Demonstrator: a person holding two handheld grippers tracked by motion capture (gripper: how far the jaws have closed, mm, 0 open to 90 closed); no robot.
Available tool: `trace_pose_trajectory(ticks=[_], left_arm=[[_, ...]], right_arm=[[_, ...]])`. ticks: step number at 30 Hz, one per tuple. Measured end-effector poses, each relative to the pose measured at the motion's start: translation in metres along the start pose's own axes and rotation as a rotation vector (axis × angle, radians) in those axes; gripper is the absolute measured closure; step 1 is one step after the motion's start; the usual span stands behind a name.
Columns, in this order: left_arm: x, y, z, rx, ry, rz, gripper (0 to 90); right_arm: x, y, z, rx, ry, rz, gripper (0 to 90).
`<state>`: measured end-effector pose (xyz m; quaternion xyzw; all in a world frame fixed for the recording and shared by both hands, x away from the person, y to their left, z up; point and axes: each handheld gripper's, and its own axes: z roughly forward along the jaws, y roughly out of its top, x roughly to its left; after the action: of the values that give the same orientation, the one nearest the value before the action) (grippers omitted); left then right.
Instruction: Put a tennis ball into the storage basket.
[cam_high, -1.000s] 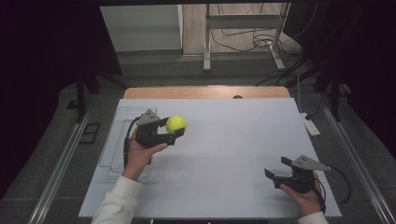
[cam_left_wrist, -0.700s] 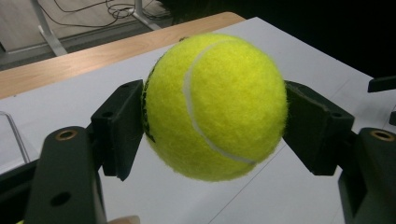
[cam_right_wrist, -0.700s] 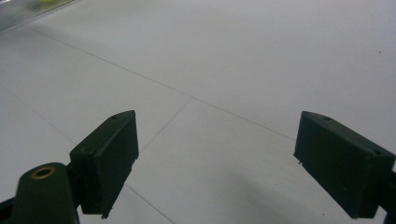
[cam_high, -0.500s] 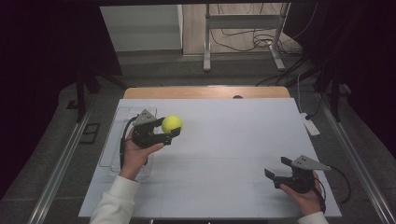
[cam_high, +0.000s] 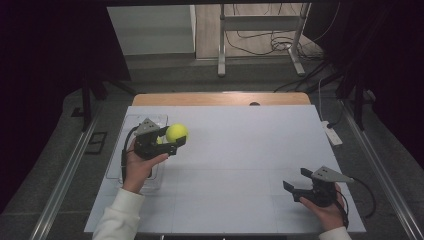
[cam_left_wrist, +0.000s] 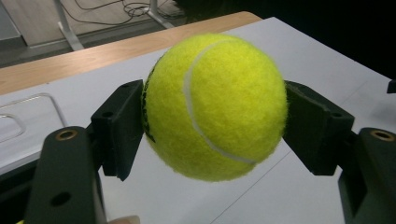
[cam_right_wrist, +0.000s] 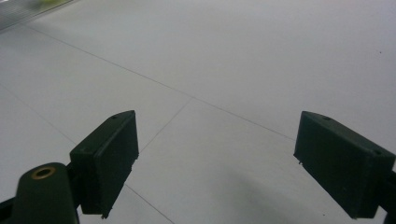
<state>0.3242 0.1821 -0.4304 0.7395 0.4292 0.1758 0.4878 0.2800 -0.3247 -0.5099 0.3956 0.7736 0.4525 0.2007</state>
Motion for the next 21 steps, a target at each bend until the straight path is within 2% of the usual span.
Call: trace_pose_trajectory(ticks=[9, 21], left_arm=[[0.006, -0.001, -0.012, -0.013, 0.03, -0.013, 27.3], [0.02, -0.011, -0.028, -0.012, 0.078, -0.042, 27.3]], right_arm=[[0.0, 0.0, 0.0, -0.001, 0.002, 0.0, 14.3], [0.001, 0.0, 0.0, -0.002, 0.003, 0.003, 14.3]])
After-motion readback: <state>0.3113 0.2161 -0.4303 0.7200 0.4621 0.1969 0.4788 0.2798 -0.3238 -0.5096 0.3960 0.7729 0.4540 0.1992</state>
